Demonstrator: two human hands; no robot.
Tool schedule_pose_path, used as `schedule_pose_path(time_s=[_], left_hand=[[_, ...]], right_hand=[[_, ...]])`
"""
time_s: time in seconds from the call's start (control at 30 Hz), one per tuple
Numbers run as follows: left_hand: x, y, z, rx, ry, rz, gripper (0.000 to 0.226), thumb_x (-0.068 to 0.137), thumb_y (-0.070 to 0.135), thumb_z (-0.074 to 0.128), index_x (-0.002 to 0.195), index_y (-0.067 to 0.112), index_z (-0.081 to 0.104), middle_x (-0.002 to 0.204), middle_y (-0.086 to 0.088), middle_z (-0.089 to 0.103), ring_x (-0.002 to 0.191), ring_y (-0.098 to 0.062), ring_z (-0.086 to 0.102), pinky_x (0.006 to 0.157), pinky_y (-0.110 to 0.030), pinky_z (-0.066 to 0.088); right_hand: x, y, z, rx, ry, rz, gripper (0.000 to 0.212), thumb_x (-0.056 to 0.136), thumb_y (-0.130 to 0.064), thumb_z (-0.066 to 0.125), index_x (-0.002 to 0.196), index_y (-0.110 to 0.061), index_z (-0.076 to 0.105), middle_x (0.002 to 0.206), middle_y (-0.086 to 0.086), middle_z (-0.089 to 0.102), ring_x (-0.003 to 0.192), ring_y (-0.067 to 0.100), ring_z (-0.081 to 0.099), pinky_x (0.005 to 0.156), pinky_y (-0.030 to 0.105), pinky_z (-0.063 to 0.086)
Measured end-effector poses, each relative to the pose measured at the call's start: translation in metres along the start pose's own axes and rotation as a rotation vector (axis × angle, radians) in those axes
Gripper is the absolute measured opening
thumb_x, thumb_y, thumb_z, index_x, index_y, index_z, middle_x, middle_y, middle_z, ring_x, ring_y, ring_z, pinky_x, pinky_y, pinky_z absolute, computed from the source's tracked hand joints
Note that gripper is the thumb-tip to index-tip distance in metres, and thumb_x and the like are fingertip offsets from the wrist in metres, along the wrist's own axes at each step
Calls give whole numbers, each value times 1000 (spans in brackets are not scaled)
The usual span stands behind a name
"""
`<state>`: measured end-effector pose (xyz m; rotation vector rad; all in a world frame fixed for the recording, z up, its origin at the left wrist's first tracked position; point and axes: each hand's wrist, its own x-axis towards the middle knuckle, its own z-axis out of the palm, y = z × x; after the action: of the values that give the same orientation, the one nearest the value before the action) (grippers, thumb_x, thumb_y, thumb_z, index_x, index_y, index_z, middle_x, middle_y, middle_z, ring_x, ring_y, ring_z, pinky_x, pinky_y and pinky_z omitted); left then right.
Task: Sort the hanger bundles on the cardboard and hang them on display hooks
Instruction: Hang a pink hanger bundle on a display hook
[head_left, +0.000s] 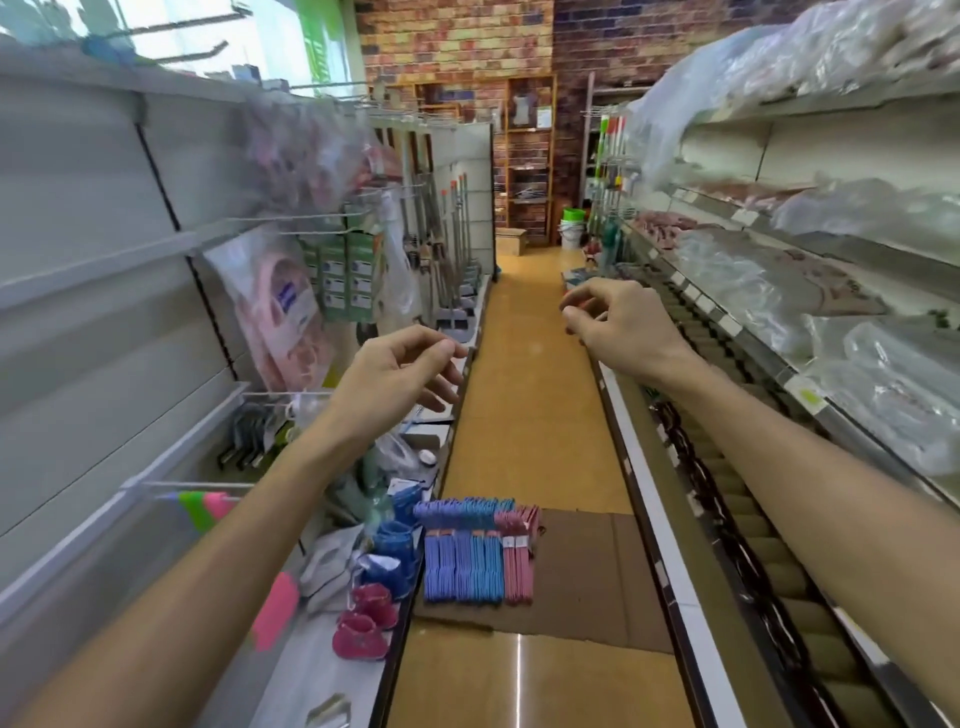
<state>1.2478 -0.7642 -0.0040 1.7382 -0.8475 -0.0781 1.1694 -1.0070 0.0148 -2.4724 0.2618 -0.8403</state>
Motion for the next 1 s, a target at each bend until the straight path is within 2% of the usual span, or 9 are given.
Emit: schedule_pose_path(time_s=[0.1,0.37,0.53,0.67,0.77,0.87,1.0], left_hand=[[40,-25,11,-8,-50,-21,20,101,15,53,101,2,68,86,-20,67,69,-24,68,70,-43,58],[134,-94,62,-14,-152,-102,20,102,16,52,105,4,67,84,-11,67,72,-23,69,70,-39,57],[196,-145,98,-18,-165,-181,20,102,16,52,109,4,66,86,-11,67,72,-20,68,74,-45,58],[253,-181,126,17,-164,-247,20,102,15,52,110,3,65,87,-15,68,74,-25,68,79,-51,57],[297,-204,143,72,-181,-274,20,101,15,51,111,4,65,93,-20,69,77,-27,69,76,-46,58],[332,-229,159,97,-175,-313,19,102,17,51,111,8,65,93,-15,70,81,-27,70,67,-32,59],[363,-273,180,81,-181,-398,19,102,17,50,111,9,64,93,-14,70,80,-25,70,74,-38,59]], right_hand=[[26,30,11,-19,10,63,19,98,-23,58,109,-14,70,92,-3,71,78,5,62,78,29,56],[81,117,45,-38,21,178,19,97,-24,57,107,-16,71,95,-3,72,88,12,64,77,26,49],[127,193,78,5,-27,266,17,96,-27,57,106,-20,70,92,-5,70,87,12,67,78,31,54],[170,255,108,40,-88,327,16,97,-26,56,105,-21,69,88,-6,71,86,12,67,78,30,54],[201,296,129,83,-126,378,11,97,-26,57,102,-24,66,86,-8,70,82,13,68,81,36,57],[228,334,153,103,-166,415,19,97,-28,56,110,-21,67,91,-4,71,86,15,69,83,42,58],[250,380,189,114,-214,491,23,98,-28,56,116,-19,67,98,0,72,90,17,68,85,43,58]])
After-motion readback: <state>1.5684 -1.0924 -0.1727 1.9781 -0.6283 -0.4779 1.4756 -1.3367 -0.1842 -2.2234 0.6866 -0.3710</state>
